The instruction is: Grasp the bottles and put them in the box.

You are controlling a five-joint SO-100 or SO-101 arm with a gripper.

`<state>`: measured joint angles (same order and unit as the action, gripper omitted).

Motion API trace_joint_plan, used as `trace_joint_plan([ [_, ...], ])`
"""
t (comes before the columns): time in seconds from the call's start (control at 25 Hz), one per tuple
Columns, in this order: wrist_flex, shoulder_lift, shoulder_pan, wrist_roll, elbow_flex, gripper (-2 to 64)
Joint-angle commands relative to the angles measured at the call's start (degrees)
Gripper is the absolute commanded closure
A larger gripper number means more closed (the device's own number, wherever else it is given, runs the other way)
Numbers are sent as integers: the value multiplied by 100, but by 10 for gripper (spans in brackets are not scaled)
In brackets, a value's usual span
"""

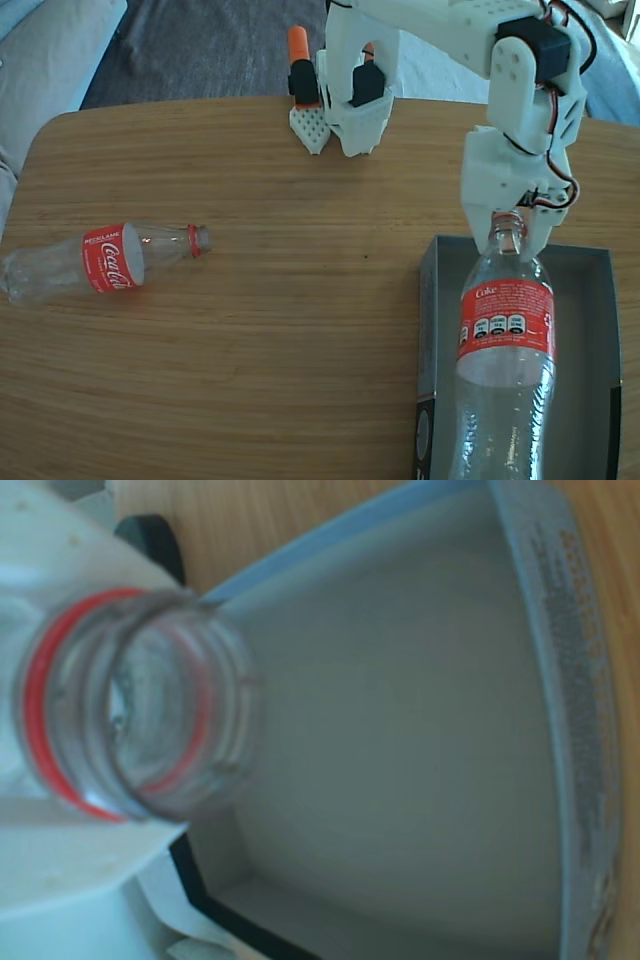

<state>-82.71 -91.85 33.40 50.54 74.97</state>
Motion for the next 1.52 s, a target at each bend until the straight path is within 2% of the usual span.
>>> trace_joint_plan([
  [0.0,26,114,193,44,-466,617],
  [0.28,26,650,316,53,-615,617],
  [0.48,18,888,255,527,-589,617],
  [1.28,35,1626,246,519,-554,615],
  [1.48,316,1679,246,457,-527,615],
])
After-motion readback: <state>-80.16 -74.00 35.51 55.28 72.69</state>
